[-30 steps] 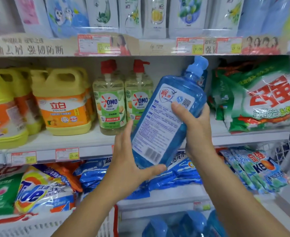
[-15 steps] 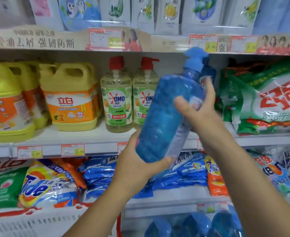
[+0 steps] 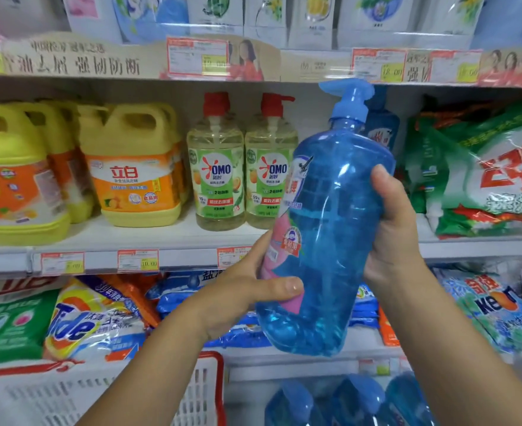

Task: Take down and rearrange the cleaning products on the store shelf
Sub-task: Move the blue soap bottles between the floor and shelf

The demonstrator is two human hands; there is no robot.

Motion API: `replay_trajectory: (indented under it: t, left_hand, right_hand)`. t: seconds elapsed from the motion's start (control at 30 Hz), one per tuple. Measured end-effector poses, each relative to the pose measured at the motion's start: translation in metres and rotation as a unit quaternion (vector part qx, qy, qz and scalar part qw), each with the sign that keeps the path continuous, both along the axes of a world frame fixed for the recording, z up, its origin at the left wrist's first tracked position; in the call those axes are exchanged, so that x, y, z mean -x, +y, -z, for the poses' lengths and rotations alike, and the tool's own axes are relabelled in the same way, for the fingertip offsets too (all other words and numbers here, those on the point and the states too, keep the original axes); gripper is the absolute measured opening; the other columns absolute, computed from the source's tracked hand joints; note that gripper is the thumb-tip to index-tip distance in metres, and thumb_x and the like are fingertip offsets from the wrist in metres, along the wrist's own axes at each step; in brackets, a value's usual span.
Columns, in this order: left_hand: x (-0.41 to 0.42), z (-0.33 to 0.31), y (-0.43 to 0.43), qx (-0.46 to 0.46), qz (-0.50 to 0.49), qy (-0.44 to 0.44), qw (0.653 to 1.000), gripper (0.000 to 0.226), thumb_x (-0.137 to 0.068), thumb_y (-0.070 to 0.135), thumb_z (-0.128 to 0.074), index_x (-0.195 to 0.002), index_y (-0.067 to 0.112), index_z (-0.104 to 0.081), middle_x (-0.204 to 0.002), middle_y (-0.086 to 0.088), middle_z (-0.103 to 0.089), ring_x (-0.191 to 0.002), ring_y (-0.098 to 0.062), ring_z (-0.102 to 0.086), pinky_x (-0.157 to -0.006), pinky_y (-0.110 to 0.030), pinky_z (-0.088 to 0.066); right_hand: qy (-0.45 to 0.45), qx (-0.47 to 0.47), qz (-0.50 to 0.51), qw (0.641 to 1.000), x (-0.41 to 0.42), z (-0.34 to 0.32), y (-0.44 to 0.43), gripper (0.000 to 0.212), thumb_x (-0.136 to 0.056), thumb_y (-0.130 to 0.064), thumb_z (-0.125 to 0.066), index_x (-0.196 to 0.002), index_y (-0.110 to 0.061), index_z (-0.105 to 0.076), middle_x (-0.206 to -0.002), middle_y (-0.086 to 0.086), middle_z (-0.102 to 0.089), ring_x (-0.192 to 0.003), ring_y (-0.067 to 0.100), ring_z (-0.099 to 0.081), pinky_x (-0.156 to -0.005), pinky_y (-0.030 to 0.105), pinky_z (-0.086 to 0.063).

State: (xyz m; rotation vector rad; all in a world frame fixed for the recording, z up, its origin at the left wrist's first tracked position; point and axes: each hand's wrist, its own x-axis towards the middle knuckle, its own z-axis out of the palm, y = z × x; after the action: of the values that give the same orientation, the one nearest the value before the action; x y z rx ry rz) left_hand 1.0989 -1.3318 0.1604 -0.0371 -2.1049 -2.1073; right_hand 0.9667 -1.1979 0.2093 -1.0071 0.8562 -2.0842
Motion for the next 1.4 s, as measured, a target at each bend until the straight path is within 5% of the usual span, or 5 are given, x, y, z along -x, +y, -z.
replay_trajectory:
  t: [0.3, 0.7, 0.83, 1.07, 1.4]
  left_hand:
    - [0.015, -0.007, 0.025, 0.082, -0.295, 0.118, 0.945, 0.093, -0.048, 0.016, -0.097, -0.121, 0.044, -0.046, -0.11, 0.019, -0.067, -0.099, 0.002, -0.066, -0.078, -0.019, -0.055]
    - [0.003, -0.002, -0.002, 0.071, -0.149, 0.005, 0.986, 0.07, -0.056, 0.025, -0.089, -0.118, 0.034, -0.059, -0.107, 0.013, -0.073, -0.1, -0.006, -0.069, -0.079, -0.023, -0.056]
    - [0.006, 0.0, -0.007, 0.084, -0.205, 0.048, 0.974, 0.079, -0.052, 0.023, -0.092, -0.122, 0.035, -0.058, -0.11, 0.013, -0.073, -0.102, -0.008, -0.069, -0.082, -0.03, -0.058]
    - [0.039, -0.001, -0.007, 0.192, -0.273, 0.129, 0.934, 0.093, -0.055, 0.028, -0.095, -0.123, 0.062, -0.043, -0.122, 0.032, -0.058, -0.113, 0.014, -0.053, -0.087, -0.01, -0.047]
    - [0.157, -0.003, -0.013, 0.225, -0.267, 0.104, 0.931, 0.084, -0.057, 0.048, -0.09, -0.129, 0.03, -0.049, -0.113, 0.022, -0.062, -0.1, 0.009, -0.058, -0.085, -0.006, -0.046]
  right_hand:
    - [0.198, -0.149, 0.289, 0.925, -0.019, -0.016, -0.012, 0.109, -0.06, -0.054, -0.085, -0.147, -0.038, -0.022, -0.13, -0.014, -0.061, -0.105, -0.001, -0.067, -0.085, 0.029, -0.058]
    - [0.168, -0.104, 0.219, 0.956, -0.008, 0.007, -0.009, 0.079, -0.065, -0.019, -0.084, -0.134, -0.026, -0.048, -0.109, 0.0, -0.074, -0.098, 0.02, -0.072, -0.073, 0.033, -0.058]
    - [0.261, -0.256, 0.172, 0.915, 0.003, 0.0, 0.003, 0.1, -0.055, -0.046, -0.091, -0.139, -0.033, -0.039, -0.116, -0.013, -0.071, -0.105, 0.008, -0.069, -0.086, 0.029, -0.055]
    - [0.3, -0.216, 0.212, 0.905, 0.019, 0.01, 0.017, 0.056, -0.051, -0.008, -0.088, -0.104, -0.013, -0.07, -0.092, -0.004, -0.078, -0.087, 0.01, -0.074, -0.07, 0.016, -0.055]
    - [0.397, -0.232, 0.307, 0.833, 0.108, -0.012, 0.015, 0.082, -0.054, -0.012, -0.093, -0.128, -0.009, -0.059, -0.111, -0.008, -0.074, -0.101, 0.002, -0.068, -0.078, 0.011, -0.051]
